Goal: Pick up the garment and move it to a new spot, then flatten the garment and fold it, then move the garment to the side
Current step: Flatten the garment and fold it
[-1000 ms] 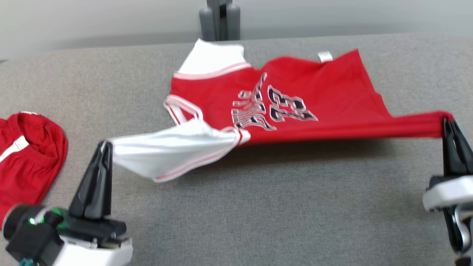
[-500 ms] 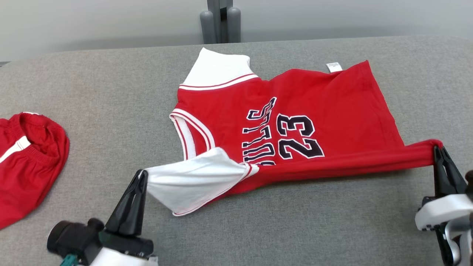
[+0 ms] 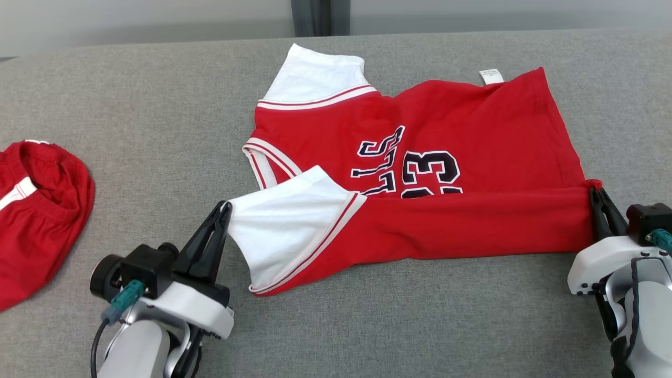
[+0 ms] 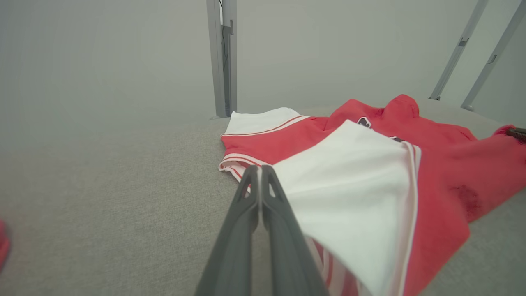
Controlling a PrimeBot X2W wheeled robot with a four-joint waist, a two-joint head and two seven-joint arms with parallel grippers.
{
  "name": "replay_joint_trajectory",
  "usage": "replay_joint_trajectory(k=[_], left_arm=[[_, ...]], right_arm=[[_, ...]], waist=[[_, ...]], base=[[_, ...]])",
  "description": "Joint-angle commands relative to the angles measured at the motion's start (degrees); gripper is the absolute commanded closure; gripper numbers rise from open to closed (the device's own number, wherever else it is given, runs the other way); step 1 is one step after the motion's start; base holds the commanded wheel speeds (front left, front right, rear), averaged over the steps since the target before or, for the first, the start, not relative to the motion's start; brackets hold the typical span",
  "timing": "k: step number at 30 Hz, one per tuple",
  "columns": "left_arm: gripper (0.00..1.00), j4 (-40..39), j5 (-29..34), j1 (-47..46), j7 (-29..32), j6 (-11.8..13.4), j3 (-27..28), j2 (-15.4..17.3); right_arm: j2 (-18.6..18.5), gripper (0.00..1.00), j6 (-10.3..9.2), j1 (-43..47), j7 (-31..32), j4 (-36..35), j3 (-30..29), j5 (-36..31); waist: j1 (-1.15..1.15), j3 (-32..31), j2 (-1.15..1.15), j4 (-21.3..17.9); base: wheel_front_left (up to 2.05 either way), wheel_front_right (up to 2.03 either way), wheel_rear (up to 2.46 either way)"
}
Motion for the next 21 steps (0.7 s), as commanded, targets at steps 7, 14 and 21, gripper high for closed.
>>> replay_joint_trajectory(k=[7,14,21], left_arm=[[1.0,7.07,-0.47,-7.28,-0.22,0.09,-3.83,1.39],[0.0,11.91,-0.28,-10.45,-0.23,0.28,-3.97,0.36],[0.0,8.72,-1.65,-5.08,-0.16,2.38,1.74,-2.63]], right_arm=[[-0.4,0.86,-0.04,-4.18,-0.47,4.11,-0.8,-1.53],[0.22,0.0,-0.04,-4.02,-0.49,2.89,-0.84,-1.04],[0.25,0.0,-0.04,0.49,-0.44,-1.79,-2.64,0.08]], waist=[[0.0,1.67,0.0,-0.21],[0.0,1.08,0.0,-0.79],[0.0,-1.46,0.0,-0.82]], base=[[0.0,0.0,0.0],[0.0,0.0,0.0],[0.0,0.0,0.0]])
